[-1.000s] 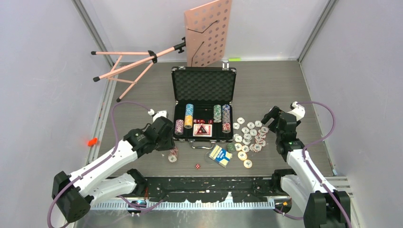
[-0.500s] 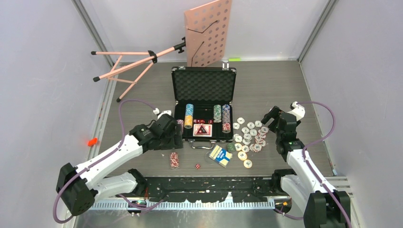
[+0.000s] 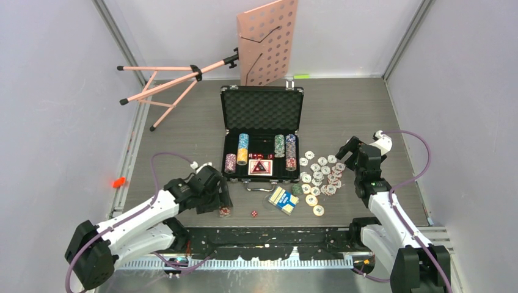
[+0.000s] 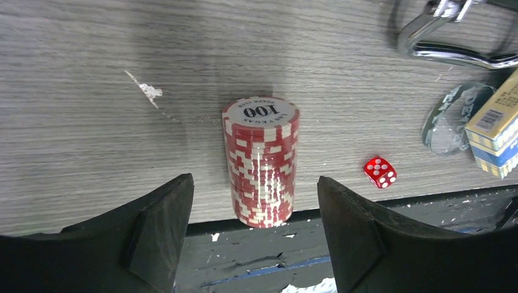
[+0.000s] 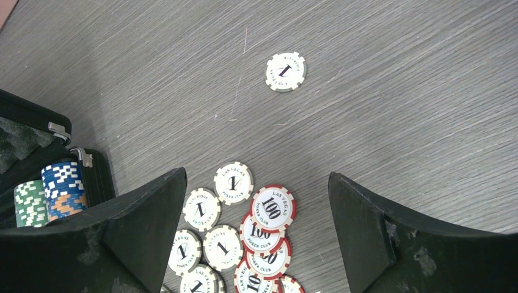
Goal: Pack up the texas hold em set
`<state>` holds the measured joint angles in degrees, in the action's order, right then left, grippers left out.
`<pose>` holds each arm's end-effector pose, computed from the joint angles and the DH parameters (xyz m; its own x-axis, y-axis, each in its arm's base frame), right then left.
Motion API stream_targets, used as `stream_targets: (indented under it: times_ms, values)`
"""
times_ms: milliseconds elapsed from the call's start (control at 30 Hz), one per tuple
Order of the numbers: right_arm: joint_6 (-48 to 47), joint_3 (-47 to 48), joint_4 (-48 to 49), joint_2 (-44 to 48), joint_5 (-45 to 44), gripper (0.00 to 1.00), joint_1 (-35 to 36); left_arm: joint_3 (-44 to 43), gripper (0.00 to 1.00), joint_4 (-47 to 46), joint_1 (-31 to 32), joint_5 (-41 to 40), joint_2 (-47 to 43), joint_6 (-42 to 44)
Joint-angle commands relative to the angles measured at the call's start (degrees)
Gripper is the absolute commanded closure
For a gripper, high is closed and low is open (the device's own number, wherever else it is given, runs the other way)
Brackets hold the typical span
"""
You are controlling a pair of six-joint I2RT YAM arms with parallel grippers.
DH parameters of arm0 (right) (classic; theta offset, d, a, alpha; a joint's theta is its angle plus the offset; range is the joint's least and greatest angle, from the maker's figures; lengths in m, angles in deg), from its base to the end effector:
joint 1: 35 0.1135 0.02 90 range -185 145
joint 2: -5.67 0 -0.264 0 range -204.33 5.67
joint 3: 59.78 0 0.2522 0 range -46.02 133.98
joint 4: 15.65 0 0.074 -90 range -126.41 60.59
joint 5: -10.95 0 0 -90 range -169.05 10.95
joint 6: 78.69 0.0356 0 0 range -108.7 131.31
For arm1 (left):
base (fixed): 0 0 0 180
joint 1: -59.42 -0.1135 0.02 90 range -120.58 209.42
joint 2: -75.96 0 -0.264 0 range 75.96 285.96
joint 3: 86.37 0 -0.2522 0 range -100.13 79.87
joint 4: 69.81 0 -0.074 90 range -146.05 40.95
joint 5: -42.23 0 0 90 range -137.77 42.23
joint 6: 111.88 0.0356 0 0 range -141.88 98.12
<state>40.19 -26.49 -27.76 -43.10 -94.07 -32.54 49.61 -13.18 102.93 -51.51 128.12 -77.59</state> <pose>0.1853 -0.0013 0.1945 -0.3144 0.4534 -0.8340 0.3881 0.8632 0.3230 0.1136 -0.1046 0.1872 -0.9206 -0.2629 -0.2889 -0.1663 0.9331 -0.3189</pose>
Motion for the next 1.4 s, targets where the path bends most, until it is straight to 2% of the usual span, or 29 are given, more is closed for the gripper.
stream_targets:
  times_ms: [0, 133, 233, 267, 333, 400, 433, 633, 767, 900, 1067, 1367]
  values:
    - [0.0, 2.5, 1.5, 0.1, 0.1, 0.08, 0.1, 4.1, 0.24, -8.8, 0.3, 2.4, -0.6, -4.1]
    - [-0.1, 2.6, 1.5, 0.1, 0.2, 0.08, 0.1, 5.6, 0.30, -12.0, 0.4, 1.8, -0.2, -4.7]
    - [0.0, 2.6, 1.5, 0.1, 0.2, 0.08, 0.0, 5.4, 0.40, -11.8, 0.4, 0.5, 0.8, -4.1]
    - [0.0, 2.6, 1.5, 0.1, 0.2, 0.08, 0.1, 5.0, 0.47, -11.3, 0.4, 0.1, 1.0, -3.8]
    - [0.0, 2.5, 1.5, 0.1, 0.2, 0.08, 0.1, 3.5, 0.67, -9.2, 0.5, -0.7, 1.1, -2.5]
    - [-0.1, 2.5, 1.5, 0.1, 0.2, 0.08, 0.0, 0.8, 0.79, -5.2, 0.5, -2.0, 0.9, -0.5]
    - [-0.1, 2.5, 1.5, 0.1, 0.2, 0.08, 0.1, -0.7, 0.82, -3.0, 0.5, -2.7, 0.8, 0.6]
    - [0.0, 2.6, 1.5, -0.3, 0.3, 0.08, 0.1, -10.0, 0.88, 6.0, 0.5, -4.1, 0.8, 7.7]
    - [-0.1, 2.6, 1.5, -0.2, 0.2, 0.08, 0.0, -14.8, 0.89, 6.2, 0.5, -3.0, 2.1, 11.5]
    - [0.0, 2.6, 1.5, -0.2, 0.2, 0.08, 0.0, -19.9, 0.92, 7.2, 0.2, -2.3, 6.4, 16.9]
    - [-0.1, 2.7, 1.5, -0.3, 0.1, 0.08, 0.0, -26.1, 0.96, 9.3, -0.6, 1.0, 14.7, 19.4]
    - [-0.1, 2.7, 1.4, -0.4, 0.2, 0.08, 0.0, -27.6, 0.99, 7.3, -7.6, 8.4, 23.0, 23.9]
